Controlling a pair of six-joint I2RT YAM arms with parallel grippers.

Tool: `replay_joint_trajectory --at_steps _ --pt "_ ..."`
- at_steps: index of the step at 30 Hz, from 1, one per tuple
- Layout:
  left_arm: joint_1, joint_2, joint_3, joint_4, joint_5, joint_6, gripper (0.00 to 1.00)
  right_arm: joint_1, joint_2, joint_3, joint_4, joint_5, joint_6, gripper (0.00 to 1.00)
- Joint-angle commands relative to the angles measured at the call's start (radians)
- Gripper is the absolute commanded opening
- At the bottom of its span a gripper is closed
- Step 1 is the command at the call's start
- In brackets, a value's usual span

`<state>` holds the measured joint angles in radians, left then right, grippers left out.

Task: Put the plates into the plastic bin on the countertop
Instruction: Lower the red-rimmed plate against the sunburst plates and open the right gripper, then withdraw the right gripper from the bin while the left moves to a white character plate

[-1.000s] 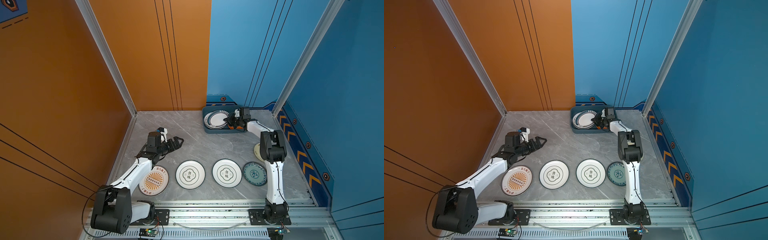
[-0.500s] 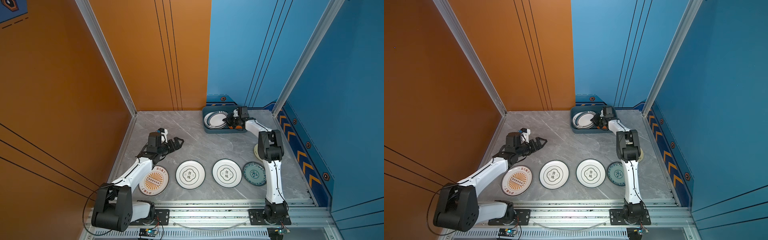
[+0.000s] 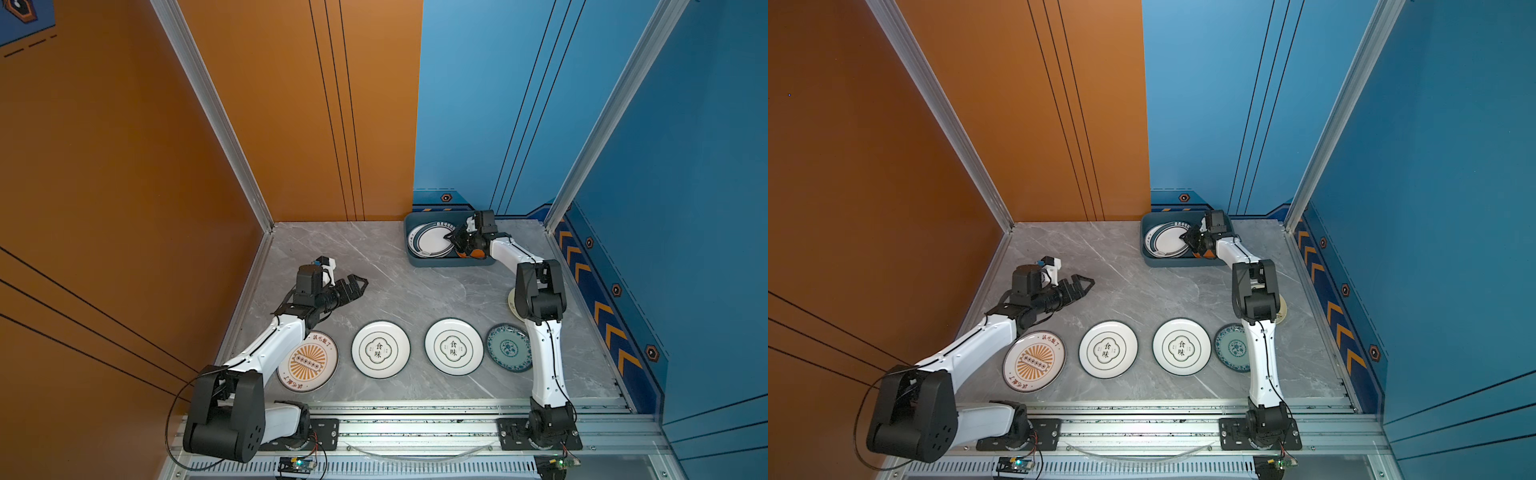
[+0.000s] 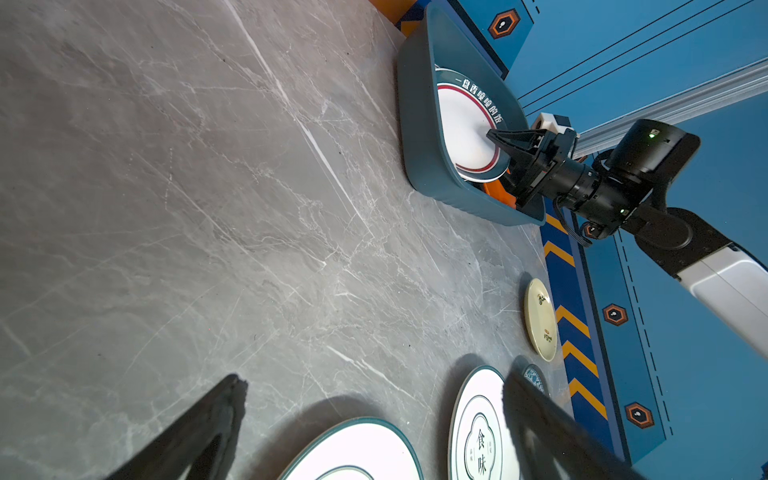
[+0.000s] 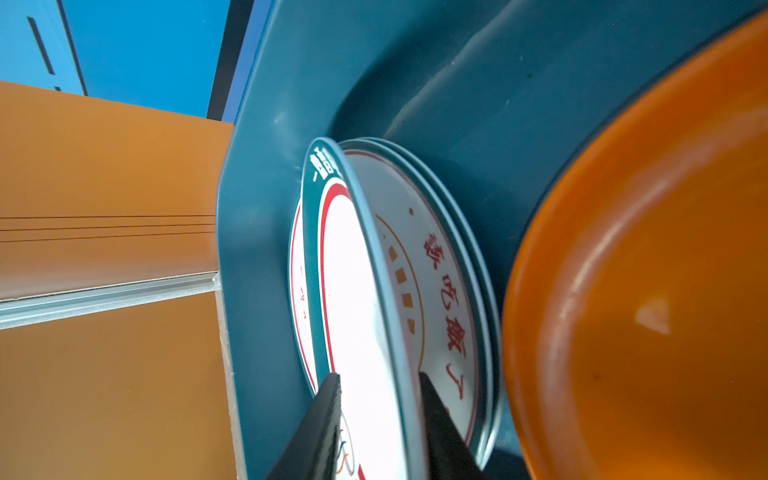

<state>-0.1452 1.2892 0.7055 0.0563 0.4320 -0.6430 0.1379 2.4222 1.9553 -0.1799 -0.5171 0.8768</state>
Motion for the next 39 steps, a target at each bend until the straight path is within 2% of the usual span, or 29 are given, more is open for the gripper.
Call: replay_joint_trajectory --at_steps 1,10,19,27,30,33,39 --pt "0.002 0.007 -0.013 0.01 0.027 0.016 0.98 0.012 0.023 0.053 -0.077 0.039 -0.048 0.38" --pt "-0.002 0.009 -0.009 0.01 0.027 0.016 0.98 0.028 0.023 0.171 -0.36 0.177 -0.2 0.46" --pt "-0.003 0.01 -0.007 0.007 0.028 0.016 0.98 0.033 0.003 0.177 -0.442 0.248 -0.272 0.47" --pt "-0.006 0.006 -0.006 0.0 0.027 0.016 0.98 0.034 -0.021 0.173 -0.444 0.247 -0.302 0.47" --pt "-0.009 -0.009 -0.006 -0.01 0.027 0.017 0.98 0.039 -0.086 0.124 -0.392 0.218 -0.33 0.48" --pt "-0.034 -0.015 0.016 -0.036 0.043 0.044 0.98 0.048 -0.186 0.039 -0.38 0.265 -0.378 0.48" --pt "-0.212 0.029 0.107 -0.092 0.042 0.124 0.98 0.035 -0.429 -0.198 -0.351 0.332 -0.43 0.49"
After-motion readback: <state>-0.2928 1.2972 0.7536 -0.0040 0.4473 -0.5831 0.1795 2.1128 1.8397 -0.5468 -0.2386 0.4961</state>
